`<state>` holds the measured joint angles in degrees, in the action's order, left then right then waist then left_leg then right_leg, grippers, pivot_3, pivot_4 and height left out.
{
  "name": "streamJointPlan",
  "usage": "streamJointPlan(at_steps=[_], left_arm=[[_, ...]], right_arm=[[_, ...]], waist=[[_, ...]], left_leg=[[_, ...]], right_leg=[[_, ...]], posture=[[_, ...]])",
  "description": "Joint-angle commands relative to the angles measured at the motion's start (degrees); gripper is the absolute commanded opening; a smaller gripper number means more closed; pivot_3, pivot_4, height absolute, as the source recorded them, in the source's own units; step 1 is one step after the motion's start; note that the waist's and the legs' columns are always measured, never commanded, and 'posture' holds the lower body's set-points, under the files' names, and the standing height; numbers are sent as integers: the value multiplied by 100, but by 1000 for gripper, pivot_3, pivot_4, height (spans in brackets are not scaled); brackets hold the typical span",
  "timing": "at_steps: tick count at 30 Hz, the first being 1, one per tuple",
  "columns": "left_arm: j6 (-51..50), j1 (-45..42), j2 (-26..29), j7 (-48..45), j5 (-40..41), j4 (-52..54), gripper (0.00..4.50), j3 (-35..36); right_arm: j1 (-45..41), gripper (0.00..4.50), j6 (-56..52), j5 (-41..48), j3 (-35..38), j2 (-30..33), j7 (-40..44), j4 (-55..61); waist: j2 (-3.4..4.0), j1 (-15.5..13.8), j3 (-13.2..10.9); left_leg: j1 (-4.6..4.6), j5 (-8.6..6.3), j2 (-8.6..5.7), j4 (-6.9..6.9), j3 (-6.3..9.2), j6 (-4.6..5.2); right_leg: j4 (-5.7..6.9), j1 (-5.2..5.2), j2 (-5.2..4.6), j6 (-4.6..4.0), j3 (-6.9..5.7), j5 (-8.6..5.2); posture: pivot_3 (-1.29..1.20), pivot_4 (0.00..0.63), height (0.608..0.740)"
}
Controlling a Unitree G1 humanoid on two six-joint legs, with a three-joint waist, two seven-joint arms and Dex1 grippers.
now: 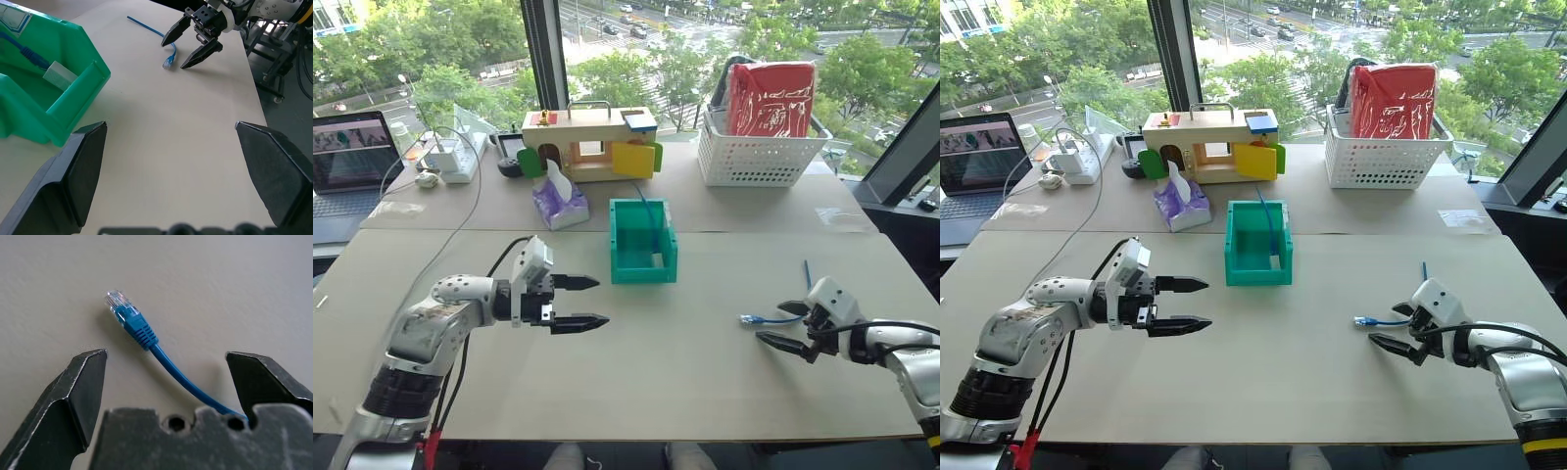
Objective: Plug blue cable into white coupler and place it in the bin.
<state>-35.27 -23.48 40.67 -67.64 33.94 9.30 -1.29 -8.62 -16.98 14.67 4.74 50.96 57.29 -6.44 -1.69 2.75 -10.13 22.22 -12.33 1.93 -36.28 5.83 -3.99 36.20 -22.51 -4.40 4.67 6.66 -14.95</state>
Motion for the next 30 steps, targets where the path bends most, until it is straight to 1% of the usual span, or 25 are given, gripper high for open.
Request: streamJointPlan(at_steps=[1,5,8,9,10,14,17,21,24,26,28,30], left_arm=[[-11,-28,126,-47,129,163,4500,192],[-133,33,260,-155,227,187,4500,236],[-89,22,320,-162,191,157,4500,213],[-50,19,333,-154,146,149,4500,192],[-33,25,342,-150,120,156,4500,173],[-38,96,375,-142,75,286,4500,96],[70,174,441,-188,-63,344,4500,2],[211,202,521,-262,-237,336,4500,-99],[685,367,832,-498,-805,354,4500,-454],[906,432,946,-588,-1031,358,4500,-619],[916,449,909,-583,-1002,378,4500,-631],[871,446,842,-562,-933,387,4500,-611]], right_arm=[[-54,3052,205,-4,-95,-23,326,-215],[-26,1662,272,60,-256,42,742,247],[-29,697,17,253,-341,-23,896,671],[-19,500,-103,295,-433,-62,927,889],[-15,75,-190,296,-563,-95,951,1115],[-366,9,-663,205,-1123,-453,737,1794],[-761,9,-707,-83,-1690,-880,614,1826],[-1132,9,-359,-517,-2308,-1291,607,1431],[-1532,9,131,-886,-2718,-1546,729,1034],[-1684,9,394,-1067,-2906,-1606,818,885],[-1832,964,609,-1276,-3039,-1750,745,718],[-1890,1420,660,-1305,-3025,-1812,761,718]], waist=[[-1,0,-1],[-1,13,-1],[0,29,-1],[0,31,-1],[0,34,-1],[1,64,-3],[1,106,-5],[0,89,-7],[-3,124,-9],[-3,147,-11],[-3,149,-11],[-4,144,-11]], left_leg=[[-2,0,0,0,0,0],[-8,0,0,-2,0,0],[-9,0,1,0,1,0],[-9,0,1,0,2,0],[-8,0,0,0,1,0],[-7,0,1,0,4,0],[-6,1,1,-2,4,-1],[0,1,1,-1,9,-2],[1,1,0,-1,11,-2],[-6,1,4,2,10,-1],[-14,1,9,8,10,-2],[-17,1,18,7,11,-1]], right_leg=[[-1,4,0,1,0,0],[0,10,1,3,1,2],[1,10,2,4,0,1],[1,9,2,4,0,1],[1,9,1,4,1,1],[2,8,2,4,0,1],[3,6,2,4,0,2],[0,3,2,3,-4,2],[-1,2,1,2,-6,3],[0,2,6,-2,-4,5],[8,3,13,-4,-4,3],[13,2,23,-9,-4,5]], posture=[[0,150,740],[0,150,740],[0,150,740],[0,150,740],[0,150,740],[0,150,740],[0,150,740],[0,150,740],[0,150,740],[0,150,740],[0,150,740],[0,150,740]])
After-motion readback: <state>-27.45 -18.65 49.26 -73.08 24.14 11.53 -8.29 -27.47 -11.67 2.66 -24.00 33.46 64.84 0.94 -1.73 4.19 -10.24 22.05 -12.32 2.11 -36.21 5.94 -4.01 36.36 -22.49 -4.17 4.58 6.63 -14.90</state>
